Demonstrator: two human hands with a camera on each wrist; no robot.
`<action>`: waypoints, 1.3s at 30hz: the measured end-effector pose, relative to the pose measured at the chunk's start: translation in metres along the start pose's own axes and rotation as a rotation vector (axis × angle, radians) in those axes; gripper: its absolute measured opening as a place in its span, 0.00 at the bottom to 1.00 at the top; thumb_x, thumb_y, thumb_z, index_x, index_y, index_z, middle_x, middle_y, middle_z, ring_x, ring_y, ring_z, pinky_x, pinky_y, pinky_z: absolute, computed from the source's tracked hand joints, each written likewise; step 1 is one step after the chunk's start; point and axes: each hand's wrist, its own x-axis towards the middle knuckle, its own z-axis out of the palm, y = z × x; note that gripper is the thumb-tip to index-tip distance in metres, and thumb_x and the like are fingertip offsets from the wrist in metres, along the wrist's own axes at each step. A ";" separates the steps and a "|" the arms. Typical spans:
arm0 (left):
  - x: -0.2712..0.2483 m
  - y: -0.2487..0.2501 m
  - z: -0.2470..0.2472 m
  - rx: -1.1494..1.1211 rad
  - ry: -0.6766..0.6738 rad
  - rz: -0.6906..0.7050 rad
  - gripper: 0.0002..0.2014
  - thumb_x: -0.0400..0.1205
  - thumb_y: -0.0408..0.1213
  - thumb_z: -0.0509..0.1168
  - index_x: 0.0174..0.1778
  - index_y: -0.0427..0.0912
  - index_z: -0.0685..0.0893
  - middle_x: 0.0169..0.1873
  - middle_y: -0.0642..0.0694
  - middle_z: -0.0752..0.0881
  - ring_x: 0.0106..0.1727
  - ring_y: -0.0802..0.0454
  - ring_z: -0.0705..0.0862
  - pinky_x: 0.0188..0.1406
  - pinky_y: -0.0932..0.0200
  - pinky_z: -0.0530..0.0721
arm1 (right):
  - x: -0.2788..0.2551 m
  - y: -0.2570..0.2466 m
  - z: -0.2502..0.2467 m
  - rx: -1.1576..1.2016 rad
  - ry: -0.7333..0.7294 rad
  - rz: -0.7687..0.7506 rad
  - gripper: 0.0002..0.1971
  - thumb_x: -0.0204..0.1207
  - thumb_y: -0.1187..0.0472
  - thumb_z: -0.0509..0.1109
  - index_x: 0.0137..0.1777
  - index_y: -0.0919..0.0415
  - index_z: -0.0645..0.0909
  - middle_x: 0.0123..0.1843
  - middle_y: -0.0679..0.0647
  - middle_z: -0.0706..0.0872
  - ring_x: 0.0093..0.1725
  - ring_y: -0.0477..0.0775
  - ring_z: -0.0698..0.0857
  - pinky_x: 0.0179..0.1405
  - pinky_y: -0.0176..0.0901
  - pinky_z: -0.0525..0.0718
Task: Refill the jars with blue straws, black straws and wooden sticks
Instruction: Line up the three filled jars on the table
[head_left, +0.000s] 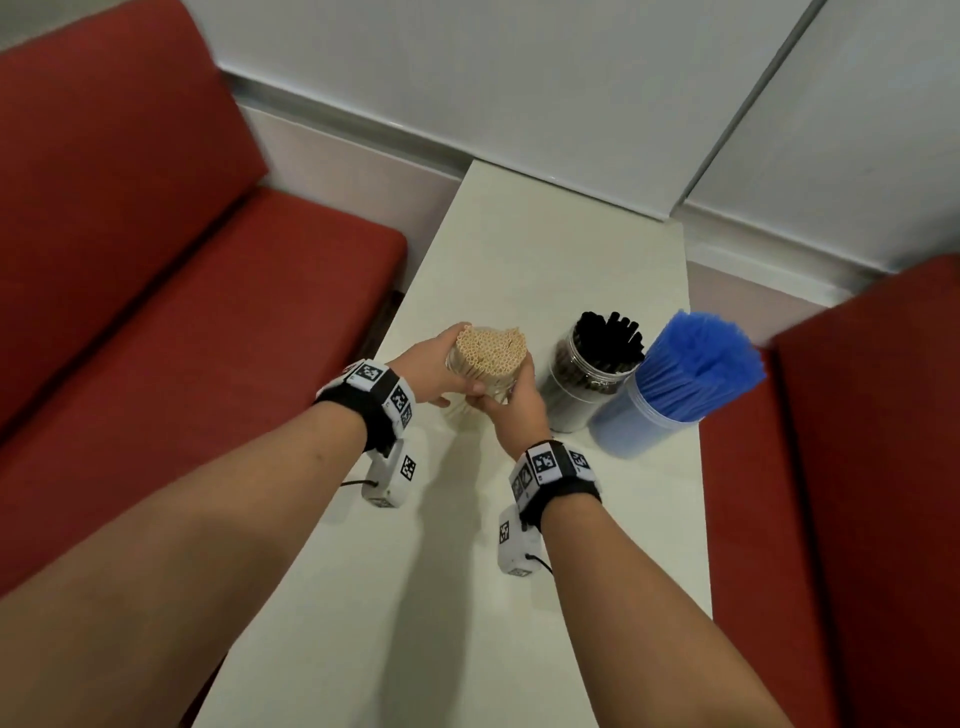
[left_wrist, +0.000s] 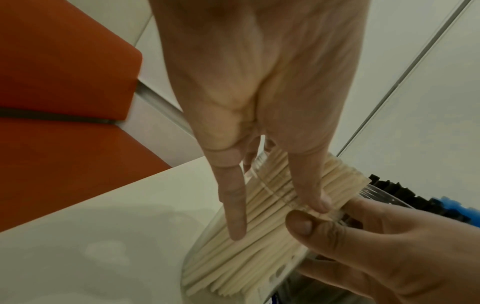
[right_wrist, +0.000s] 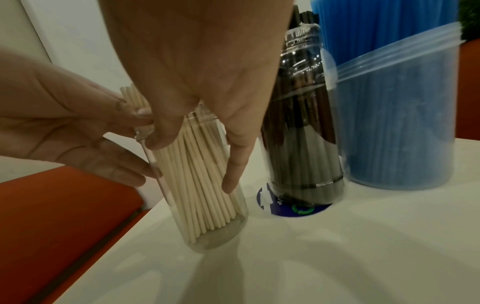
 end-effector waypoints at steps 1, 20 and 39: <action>0.007 0.003 -0.002 0.015 -0.005 0.006 0.48 0.77 0.35 0.80 0.88 0.56 0.59 0.77 0.44 0.76 0.70 0.39 0.83 0.59 0.35 0.90 | 0.008 0.002 -0.001 -0.023 0.014 0.016 0.45 0.72 0.75 0.79 0.85 0.59 0.59 0.73 0.58 0.81 0.67 0.55 0.82 0.62 0.35 0.83; 0.034 0.012 0.012 0.052 -0.004 0.097 0.54 0.82 0.39 0.76 0.91 0.45 0.41 0.88 0.39 0.61 0.85 0.38 0.69 0.82 0.42 0.70 | -0.019 0.037 -0.006 -0.159 0.305 0.359 0.16 0.76 0.68 0.69 0.63 0.62 0.87 0.49 0.60 0.89 0.54 0.67 0.87 0.59 0.57 0.86; -0.001 0.060 0.238 -0.026 0.011 0.380 0.41 0.80 0.28 0.72 0.87 0.48 0.62 0.82 0.48 0.72 0.81 0.50 0.73 0.78 0.46 0.77 | -0.039 0.055 -0.227 -0.050 0.352 0.176 0.62 0.66 0.64 0.87 0.90 0.58 0.45 0.89 0.55 0.58 0.86 0.55 0.61 0.77 0.40 0.66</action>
